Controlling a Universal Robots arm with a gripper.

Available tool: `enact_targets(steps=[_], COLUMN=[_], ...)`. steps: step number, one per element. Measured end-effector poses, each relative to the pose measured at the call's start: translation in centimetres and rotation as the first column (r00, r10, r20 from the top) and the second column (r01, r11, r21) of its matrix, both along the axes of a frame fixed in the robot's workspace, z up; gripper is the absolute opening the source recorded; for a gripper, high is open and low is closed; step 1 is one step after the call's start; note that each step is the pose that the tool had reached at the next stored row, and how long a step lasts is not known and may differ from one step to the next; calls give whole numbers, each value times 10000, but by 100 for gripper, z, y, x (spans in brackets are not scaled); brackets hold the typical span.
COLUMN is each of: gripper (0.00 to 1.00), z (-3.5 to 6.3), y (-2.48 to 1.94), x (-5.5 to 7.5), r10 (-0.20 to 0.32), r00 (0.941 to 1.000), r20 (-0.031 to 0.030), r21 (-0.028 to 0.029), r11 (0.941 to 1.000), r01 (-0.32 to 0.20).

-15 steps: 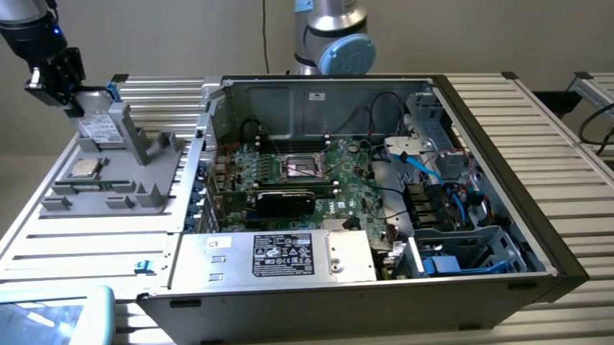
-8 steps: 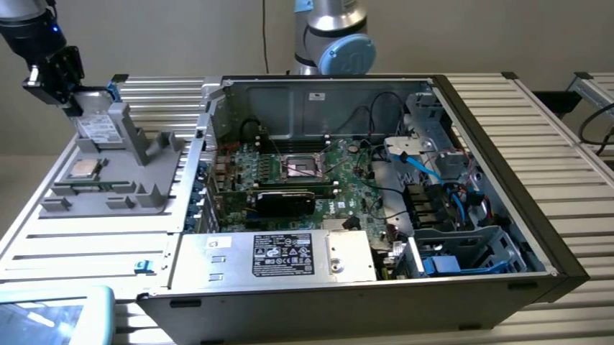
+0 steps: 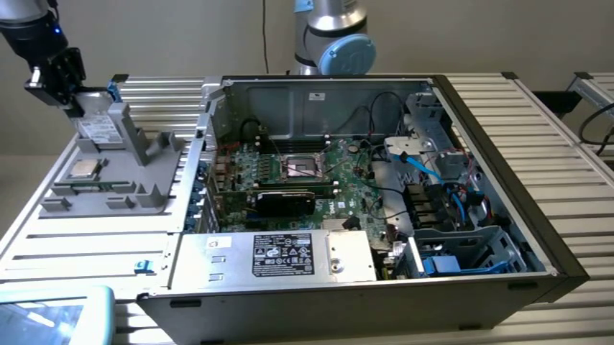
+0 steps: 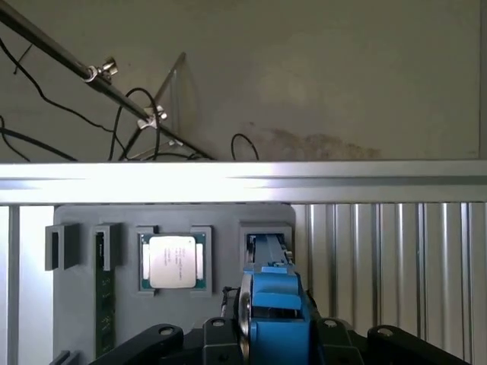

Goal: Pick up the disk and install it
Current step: 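Pick up the disk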

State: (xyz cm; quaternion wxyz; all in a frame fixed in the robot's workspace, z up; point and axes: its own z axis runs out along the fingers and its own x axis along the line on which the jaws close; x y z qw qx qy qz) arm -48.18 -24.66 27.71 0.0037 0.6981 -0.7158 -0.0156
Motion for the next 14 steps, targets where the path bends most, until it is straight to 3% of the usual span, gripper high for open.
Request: enact_targets(steps=[14], gripper=[38], z=[-9], y=[-1], x=[28], r10=[2], r00=[10000], r20=[0], r21=[0], r11=[10000], r01=[-2])
